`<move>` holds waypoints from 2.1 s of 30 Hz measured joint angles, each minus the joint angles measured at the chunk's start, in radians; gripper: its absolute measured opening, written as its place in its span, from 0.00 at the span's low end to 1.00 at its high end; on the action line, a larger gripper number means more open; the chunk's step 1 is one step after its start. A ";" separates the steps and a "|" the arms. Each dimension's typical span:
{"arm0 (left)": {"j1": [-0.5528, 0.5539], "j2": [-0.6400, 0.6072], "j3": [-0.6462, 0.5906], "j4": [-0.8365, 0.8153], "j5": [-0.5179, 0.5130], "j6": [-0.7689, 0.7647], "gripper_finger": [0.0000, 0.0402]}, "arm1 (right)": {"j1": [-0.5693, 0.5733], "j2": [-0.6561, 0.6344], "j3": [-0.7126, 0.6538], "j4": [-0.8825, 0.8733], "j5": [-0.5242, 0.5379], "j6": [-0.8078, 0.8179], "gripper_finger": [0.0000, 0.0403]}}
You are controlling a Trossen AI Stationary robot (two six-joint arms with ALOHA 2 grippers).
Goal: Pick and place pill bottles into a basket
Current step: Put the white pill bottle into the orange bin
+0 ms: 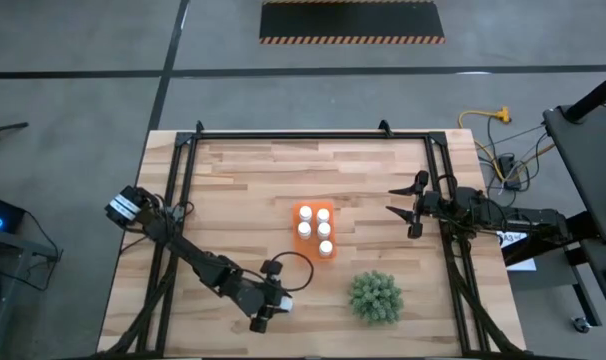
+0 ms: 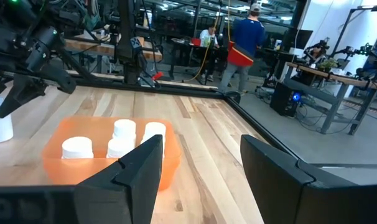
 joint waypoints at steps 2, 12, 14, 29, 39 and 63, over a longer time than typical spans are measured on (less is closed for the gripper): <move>0.010 -0.007 0.006 0.000 -0.002 0.000 0.35 | 0.000 0.000 0.000 0.000 0.000 -0.001 0.51; 0.054 -0.136 0.026 -0.060 -0.057 0.126 0.37 | 0.000 0.000 0.000 0.000 0.000 -0.002 0.51; 0.066 -0.169 0.026 -0.089 -0.087 0.128 0.37 | 0.000 0.000 0.000 0.000 0.000 0.000 0.51; 0.210 -0.230 0.046 -0.122 -0.086 0.278 0.37 | 0.000 0.000 0.000 0.000 0.000 -0.002 0.51; 0.287 -0.226 0.072 -0.123 -0.035 0.283 0.37 | 0.000 0.000 0.000 0.000 0.000 -0.001 0.51; 0.368 -0.121 0.072 -0.126 -0.010 0.231 0.37 | 0.000 0.000 0.000 0.000 0.000 0.000 0.51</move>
